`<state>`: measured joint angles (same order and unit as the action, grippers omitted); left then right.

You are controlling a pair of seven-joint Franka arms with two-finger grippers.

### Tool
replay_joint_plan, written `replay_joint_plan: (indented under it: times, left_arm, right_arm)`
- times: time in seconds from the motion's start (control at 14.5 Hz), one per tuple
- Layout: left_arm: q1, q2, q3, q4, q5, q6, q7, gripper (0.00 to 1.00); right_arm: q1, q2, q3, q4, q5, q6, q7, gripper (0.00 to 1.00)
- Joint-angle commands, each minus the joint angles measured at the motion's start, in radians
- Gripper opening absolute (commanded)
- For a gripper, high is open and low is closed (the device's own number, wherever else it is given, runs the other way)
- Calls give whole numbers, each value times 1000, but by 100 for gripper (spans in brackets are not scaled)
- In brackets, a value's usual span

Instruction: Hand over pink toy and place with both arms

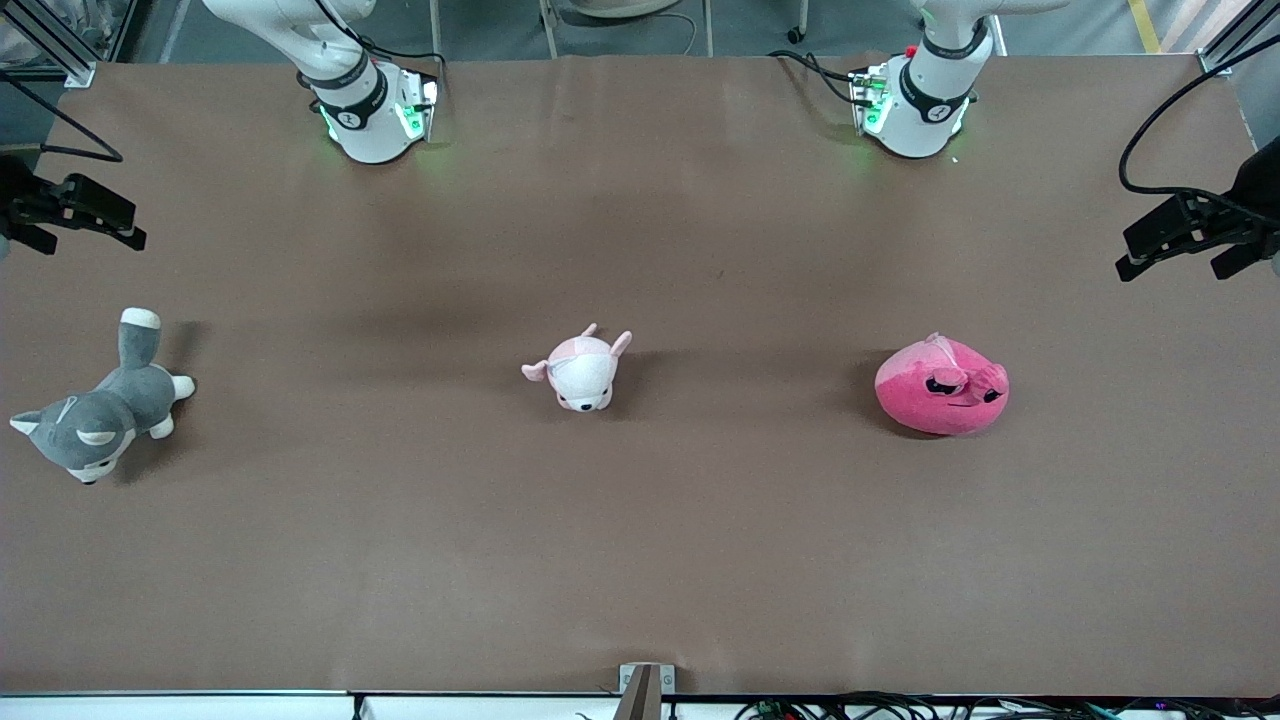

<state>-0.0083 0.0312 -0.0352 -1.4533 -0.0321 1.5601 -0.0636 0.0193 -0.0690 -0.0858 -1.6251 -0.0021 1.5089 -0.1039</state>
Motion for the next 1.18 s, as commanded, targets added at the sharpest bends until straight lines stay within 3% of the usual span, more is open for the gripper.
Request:
replay_joint_plan:
  times: [0.0,0.62,0.83,1.11]
  left_arm:
    - [-1,3,-2,16,12,-17,18,100]
    - [7,4,1,14,3,-20,5,100]
    - [25,18,5,-37,1,-52,14,100]
    - [27,107,9,-76,8,-25,15,100]
  right_arm:
    - [-2,-20,1,-12,16,-1,-11,100]
    - [-2,-20,3,-12,8,-1,-11,100]
    - [-2,-20,3,-12,7,-1,-11,100]
    - [-2,-20,3,-12,7,-1,-11,100]
